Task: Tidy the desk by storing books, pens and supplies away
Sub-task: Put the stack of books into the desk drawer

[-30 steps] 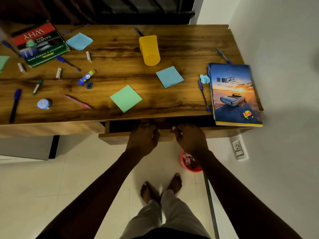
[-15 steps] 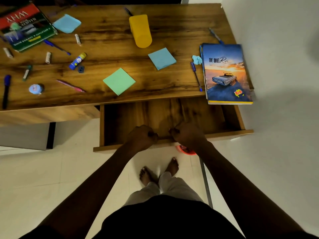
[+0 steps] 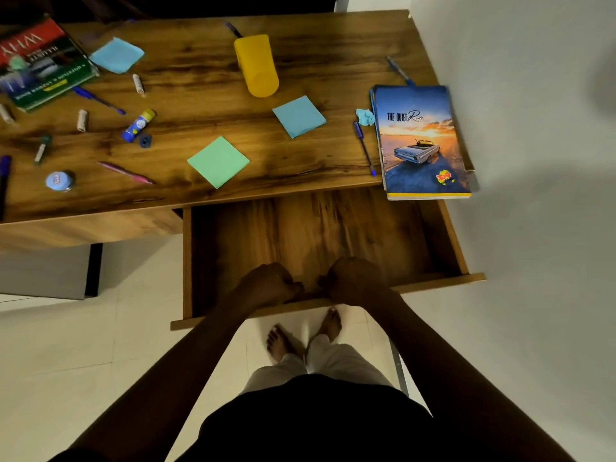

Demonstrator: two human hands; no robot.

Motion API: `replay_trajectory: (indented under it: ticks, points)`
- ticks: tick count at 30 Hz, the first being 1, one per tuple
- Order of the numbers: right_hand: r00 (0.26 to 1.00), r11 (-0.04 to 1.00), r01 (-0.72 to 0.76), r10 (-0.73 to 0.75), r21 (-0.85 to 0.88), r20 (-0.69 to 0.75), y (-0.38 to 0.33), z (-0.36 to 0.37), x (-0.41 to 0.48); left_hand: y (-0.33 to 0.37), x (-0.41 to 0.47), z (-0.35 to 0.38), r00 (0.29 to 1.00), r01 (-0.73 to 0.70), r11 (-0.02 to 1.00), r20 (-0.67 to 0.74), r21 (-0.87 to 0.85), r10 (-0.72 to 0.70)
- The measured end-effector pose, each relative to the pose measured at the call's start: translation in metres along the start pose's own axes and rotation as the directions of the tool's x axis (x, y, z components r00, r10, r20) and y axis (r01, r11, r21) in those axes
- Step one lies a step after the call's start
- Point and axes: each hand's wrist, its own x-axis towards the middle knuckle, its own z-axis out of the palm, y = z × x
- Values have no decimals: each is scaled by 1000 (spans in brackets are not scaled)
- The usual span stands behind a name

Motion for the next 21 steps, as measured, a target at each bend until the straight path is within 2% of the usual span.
replay_trajectory:
  ticks: [3, 5, 7, 9, 11, 14, 17, 19, 21]
  points:
    - [999, 992, 27, -32, 120, 42, 4, -5, 2, 8, 1, -7, 998, 16, 998, 69, -61, -11]
    - [999, 974, 44, -49, 222, 18, 11, -15, 1, 17, 4, -9, 997, -14, 992, 71, -124, 23]
    - [996, 954, 47, -24, 297, -83, 27, -26, -1, 30, 14, -11, 997, -79, 989, -6, -124, 79]
    - [978, 938, -2, 74, 346, -196, 45, -43, -5, 50, 22, -17, 988, -133, 976, -97, -174, 118]
    - [910, 904, -27, 198, 426, -364, 63, -62, -9, 75, 31, -22, 983, -152, 937, -146, -316, 110]
    - [766, 862, 65, 280, 502, -579, 94, -97, -9, 121, 47, -22, 991, -124, 737, -124, -664, 55]
    - [650, 826, 92, 373, 557, -661, 124, -125, -3, 163, 69, -19, 992, -109, 545, -126, -831, 5]
    - [622, 803, 89, 417, 589, -663, 143, -139, 3, 190, 82, -17, 991, -102, 447, -128, -889, -27]
    - [630, 805, 70, 422, 589, -652, 159, -151, 9, 212, 93, -15, 991, -98, 359, -125, -928, -52]
